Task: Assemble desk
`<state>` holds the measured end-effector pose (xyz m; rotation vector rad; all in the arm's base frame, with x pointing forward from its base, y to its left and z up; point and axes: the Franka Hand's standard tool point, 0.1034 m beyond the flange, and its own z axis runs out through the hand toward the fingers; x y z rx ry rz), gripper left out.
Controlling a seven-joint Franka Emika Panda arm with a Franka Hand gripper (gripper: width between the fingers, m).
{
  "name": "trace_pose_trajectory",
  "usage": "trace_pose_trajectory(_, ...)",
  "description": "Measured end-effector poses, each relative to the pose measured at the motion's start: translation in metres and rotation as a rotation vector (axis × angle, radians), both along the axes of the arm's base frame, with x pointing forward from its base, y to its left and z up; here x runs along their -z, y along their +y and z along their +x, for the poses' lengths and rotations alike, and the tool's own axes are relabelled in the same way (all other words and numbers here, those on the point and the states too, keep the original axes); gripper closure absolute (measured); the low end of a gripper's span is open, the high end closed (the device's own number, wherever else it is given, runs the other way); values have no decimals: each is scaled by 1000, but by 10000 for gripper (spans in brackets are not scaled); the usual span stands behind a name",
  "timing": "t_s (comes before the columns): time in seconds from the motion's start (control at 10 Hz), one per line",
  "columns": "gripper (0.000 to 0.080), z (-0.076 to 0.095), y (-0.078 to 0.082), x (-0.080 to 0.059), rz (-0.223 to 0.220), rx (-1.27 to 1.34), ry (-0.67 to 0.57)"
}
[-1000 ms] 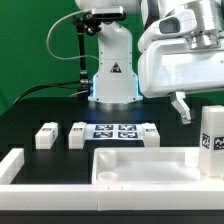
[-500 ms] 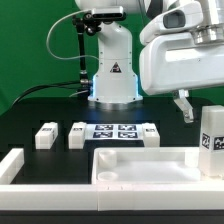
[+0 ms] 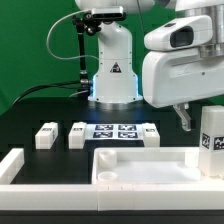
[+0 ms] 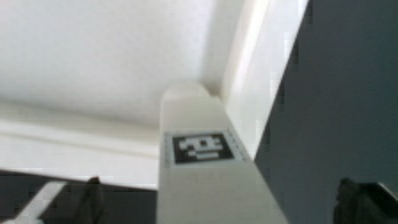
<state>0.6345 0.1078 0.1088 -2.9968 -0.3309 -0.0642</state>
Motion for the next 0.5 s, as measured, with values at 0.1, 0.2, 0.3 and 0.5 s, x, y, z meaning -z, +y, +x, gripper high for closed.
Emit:
trace_pose_trajectory(0.1,180,0,1,0,1,10,2)
trace_pose_trajectory(0.2,360,0,1,0,1,7,2)
trace_pose_trajectory(0.3,508,0,1,0,2,42,5)
trace_pose_trajectory(0.5,508,0,-1,1,5,183,23)
